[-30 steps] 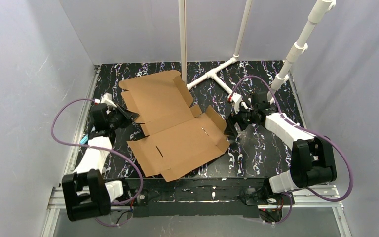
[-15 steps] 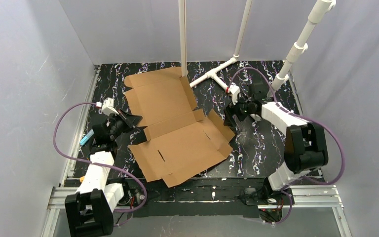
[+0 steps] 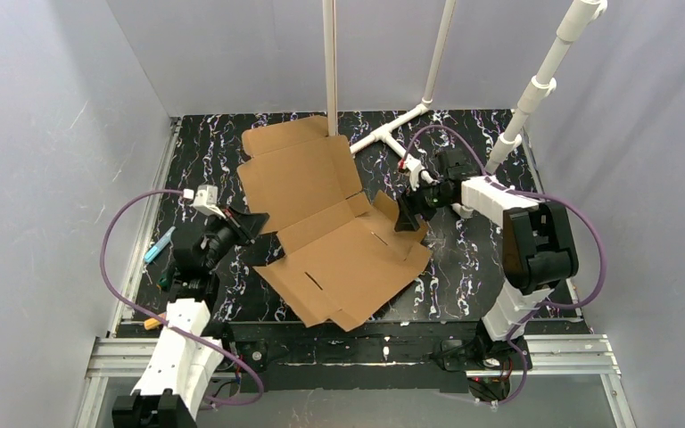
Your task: Fold the paper box
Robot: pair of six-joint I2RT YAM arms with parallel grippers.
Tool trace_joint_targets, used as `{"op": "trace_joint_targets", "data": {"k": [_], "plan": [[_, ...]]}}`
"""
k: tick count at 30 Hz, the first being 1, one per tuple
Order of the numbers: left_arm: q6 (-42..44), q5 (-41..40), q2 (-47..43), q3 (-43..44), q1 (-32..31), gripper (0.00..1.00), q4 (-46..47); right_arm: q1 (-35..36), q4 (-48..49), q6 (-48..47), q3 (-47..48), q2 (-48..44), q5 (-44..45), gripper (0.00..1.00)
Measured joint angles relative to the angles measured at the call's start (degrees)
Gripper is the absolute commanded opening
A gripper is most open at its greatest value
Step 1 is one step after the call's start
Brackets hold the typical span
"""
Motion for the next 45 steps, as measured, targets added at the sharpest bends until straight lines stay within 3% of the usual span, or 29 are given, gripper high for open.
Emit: {"op": "trace_joint_targets", "data": {"k": [6, 10, 14, 17, 23, 27, 32, 40, 41, 43, 44, 45], "plan": [[-2.05, -4.11, -6.03, -2.05, -7.72, 0.0, 0.63, 0.02, -1.55, -1.29, 1.84, -5.75, -4.68, 0.98], [-3.85, -5.53, -8.57, -3.65, -8.07, 0.0, -0.44, 0.04, -4.24, -0.28, 12.2, -3.91, -6.97, 0.98], [-3.65, -4.2, -10.14, -0.98, -8.22, 0.0, -8.11, 3.85, 6.03, 6.93, 16.87, 2.36, -4.55, 0.98], [-3.69, -5.18, -15.52, 0.96, -8.44, 0.0, -19.06, 8.74, 13.55, 13.07, 21.09, 8.96, -2.21, 0.98], [-4.09, -6.32, -22.14, 1.11, -8.5, 0.0, -27.54, 12.92, 15.67, 14.75, 23.87, 14.03, 2.27, 0.98], [-4.02, -6.45, -23.63, 1.25, -8.5, 0.0, -30.97, 15.1, 15.67, 15.76, 23.98, 15.02, 3.23, 0.83], [-3.67, -6.51, -24.24, 1.27, -8.5, 0.0, -33.07, 14.95, 17.11, 17.33, 23.85, 14.97, -2.14, 0.7], [-2.93, -6.99, -23.47, 1.29, -8.55, 0.0, -32.15, 11.65, 19.54, 18.8, 17.0, 7.48, -5.81, 0.17], [-2.93, -6.97, -22.91, 1.31, -8.55, 0.05, -31.54, 10.93, 19.76, 18.88, 16.28, 6.47, -5.95, 0.13], [-2.54, -6.91, -21.66, 1.33, -8.55, 0.25, -30.51, 10.08, 20.02, 19.32, 15.63, 5.09, -6.08, 0.05], [-2.34, -6.8, -20.94, 1.38, -8.57, 0.41, -30.05, 9.81, 20.35, 19.67, 15.58, 4.74, -6.19, 0.03], [-2.1, -6.71, -20.2, 1.64, -8.63, 0.64, -29.7, 9.6, 20.79, 20.09, 15.58, 4.48, -6.69, 0.02]]}}
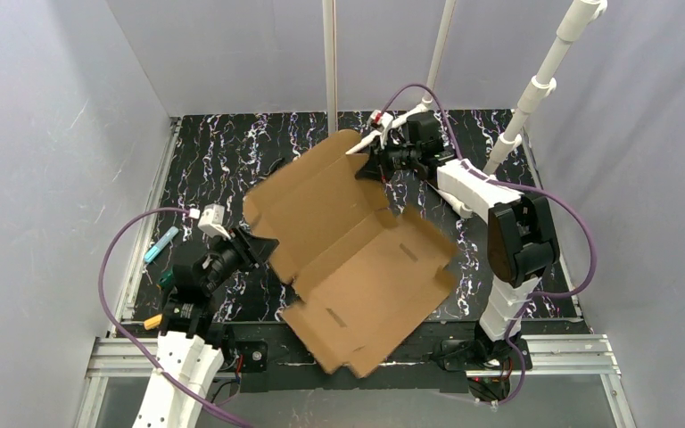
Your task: Fold the paper box
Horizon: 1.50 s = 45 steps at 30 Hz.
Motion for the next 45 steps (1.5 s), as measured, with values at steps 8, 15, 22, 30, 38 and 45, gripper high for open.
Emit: {"op": "trace_joint_targets", "data": {"k": [8, 15, 22, 30, 38, 45], "plan": [[7.32, 0.24, 7.45, 15.47, -0.74, 0.98, -4.15, -4.0, 1.95, -2.25, 0.0, -1.55, -6.75, 0.01], [18.12, 4.48, 20.92, 39.58, -2.45, 0.98, -16.06, -4.81, 3.76, -5.2, -4.17, -7.15, -13.05, 0.01], [23.93, 16.68, 37.38, 55.39, -2.6, 0.98, -26.21, -4.39, 3.17, -8.81, -4.28, -8.44, -16.57, 0.01], [28.35, 21.57, 45.94, 56.06, -3.23, 0.89, -31.71, -4.39, 2.8, -10.05, -4.28, -8.44, -17.88, 0.01], [32.65, 19.08, 47.93, 57.94, -4.81, 0.9, -33.81, -4.39, 2.4, -10.1, -4.28, -8.44, -18.27, 0.01], [34.53, 14.91, 46.25, 65.22, -4.79, 0.94, -34.6, -4.39, 2.4, -10.08, -4.28, -8.44, -18.45, 0.01]]}}
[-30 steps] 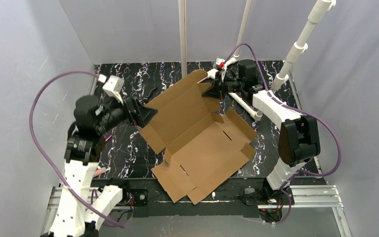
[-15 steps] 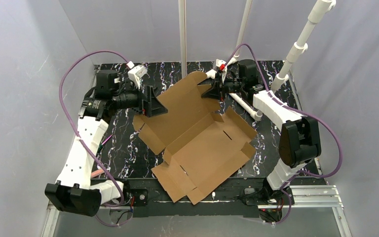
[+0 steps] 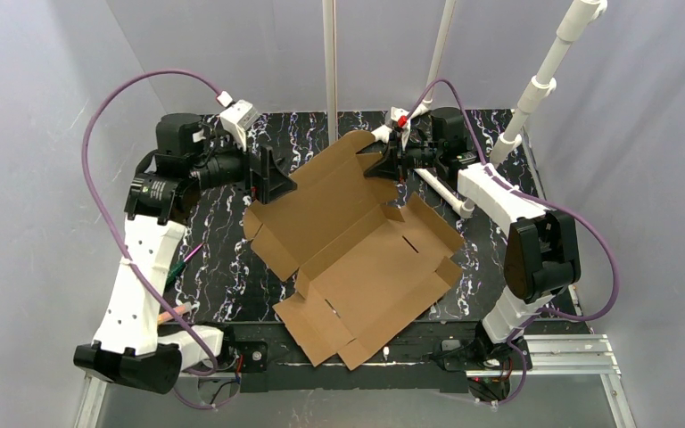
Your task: Fold the paper box
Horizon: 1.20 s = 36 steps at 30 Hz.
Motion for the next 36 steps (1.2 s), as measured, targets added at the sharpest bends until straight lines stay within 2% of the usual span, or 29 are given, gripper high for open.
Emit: {"op": "trace_joint_targets", "data": {"k": [4, 9, 13, 15, 17, 18, 19, 22, 23, 25, 26, 27, 28, 29, 30, 33, 36], "plan": [[1.44, -0.63, -0.7, 0.92, 0.0, 0.94, -0.11, 0.0, 0.02, 0.0, 0.0, 0.0, -0.11, 0.01], [1.99, 2.82, 3.23, 0.09, -0.13, 0.89, 0.0, 0.0, 0.04, 0.02, 0.0, 0.0, -0.46, 0.01], [2.69, 2.97, 5.92, -2.43, -0.61, 0.67, -0.09, 0.0, 0.09, 0.04, 0.0, 0.0, -0.74, 0.01], [3.23, 2.97, 6.97, -3.39, -0.98, 0.5, -0.11, 0.09, 0.07, 0.07, 0.0, 0.0, -0.85, 0.01], [3.19, 3.13, 7.8, -3.72, -1.44, 0.15, -0.17, 0.11, 0.09, 0.07, 0.0, 0.0, -0.9, 0.01], [3.63, 3.37, 8.39, -3.72, -1.79, 0.05, -0.15, 0.11, 0.09, 0.07, 0.0, 0.0, -0.9, 0.01], [3.65, 3.48, 8.55, -3.72, -1.84, 0.0, -0.13, 0.15, 0.09, 0.09, 0.0, 0.0, -0.9, 0.01], [4.13, 3.45, 8.98, -3.69, -2.27, 0.0, -0.37, 0.15, 0.02, 0.13, 0.0, 0.0, -0.9, 0.02], [4.22, 3.37, 8.98, -3.63, -2.27, 0.0, -0.52, 0.15, 0.04, 0.2, 0.0, 0.0, -0.9, 0.11], [4.33, 2.6, 8.87, -3.19, -2.36, 0.0, -0.92, 0.15, 0.07, 0.57, 0.0, 0.0, -0.74, 0.44], [4.44, 1.66, 8.72, -2.93, -2.38, 0.0, -1.14, 0.17, -0.09, 1.25, 0.07, 0.0, -0.48, 0.66], [4.52, 0.74, 8.52, -2.69, -2.45, 0.0, -1.42, 0.22, -0.81, 1.73, 0.39, 0.0, 0.0, 0.82], [4.7, -0.59, 8.17, -2.34, -2.58, 0.0, -1.79, 0.26, -1.64, 2.05, 0.87, 0.0, 0.81, 0.9], [4.92, -1.99, 7.69, -1.95, -2.6, 0.0, -2.1, 0.37, -4.15, 1.18, 2.47, 0.02, 2.51, 0.96], [5.18, -3.54, 7.13, -1.33, -2.6, 0.0, -2.62, 0.37, -5.9, 0.83, 3.8, 0.04, 3.76, 0.98], [6.21, -7.13, 5.27, 1.03, -2.58, 0.0, -3.41, 0.13, -12.26, -2.49, 9.31, -0.52, 8.81, 0.98], [7.04, -8.68, 4.02, 4.33, -2.58, 0.0, -3.87, -0.48, -17.4, -5.97, 10.27, -3.63, 12.57, 0.97]]}}
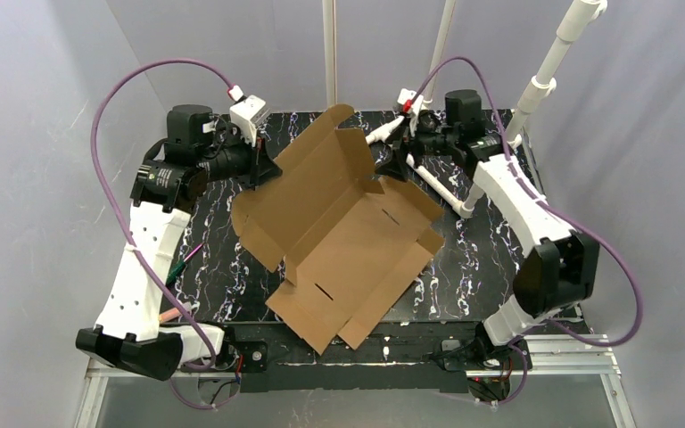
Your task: Fold the paper box
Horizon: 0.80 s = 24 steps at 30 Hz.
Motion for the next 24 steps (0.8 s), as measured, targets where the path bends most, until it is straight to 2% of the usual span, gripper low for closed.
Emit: {"op": "trace_joint_targets", "data": {"k": [2, 3, 4, 5, 8, 14, 19, 24], "plan": [[0.04, 0.02, -0.28, 1.46, 0.0, 0.0, 0.07, -0.46, -3.67, -2.27, -0.39, -3.1, 1.84, 0.91], [-0.02, 0.07, -0.31, 1.75, 0.0, 0.0, 0.07, -0.66, -4.48, -3.37, -1.36, -4.87, 2.49, 0.84], [-0.09, 0.09, -0.24, 1.75, 0.0, 0.0, 0.13, -0.92, -5.29, -4.39, -2.86, -6.82, 3.04, 0.73], [-0.35, 0.17, 0.02, 1.73, -0.02, 0.0, 0.0, -1.03, -5.84, -5.35, -5.01, -9.01, 3.41, 0.57], [-1.31, 0.48, 1.18, 1.7, -0.04, 0.0, 0.0, -1.09, -7.34, -7.89, -12.35, -14.03, 3.5, 0.28], [-6.62, 3.63, 3.91, 1.01, -0.44, 0.0, 2.51, -0.44, -7.61, -8.48, -26.73, -13.94, 3.06, 0.09], [-14.99, 9.2, 6.12, -3.17, -1.9, 0.0, 8.9, -0.57, -0.76, -0.98, -34.53, -10.82, 0.83, 0.09], [-21.35, 11.3, 8.04, -11.28, -5.35, 0.0, 13.94, -2.19, 7.58, 5.92, -38.16, -11.52, 0.94, 0.09]]}}
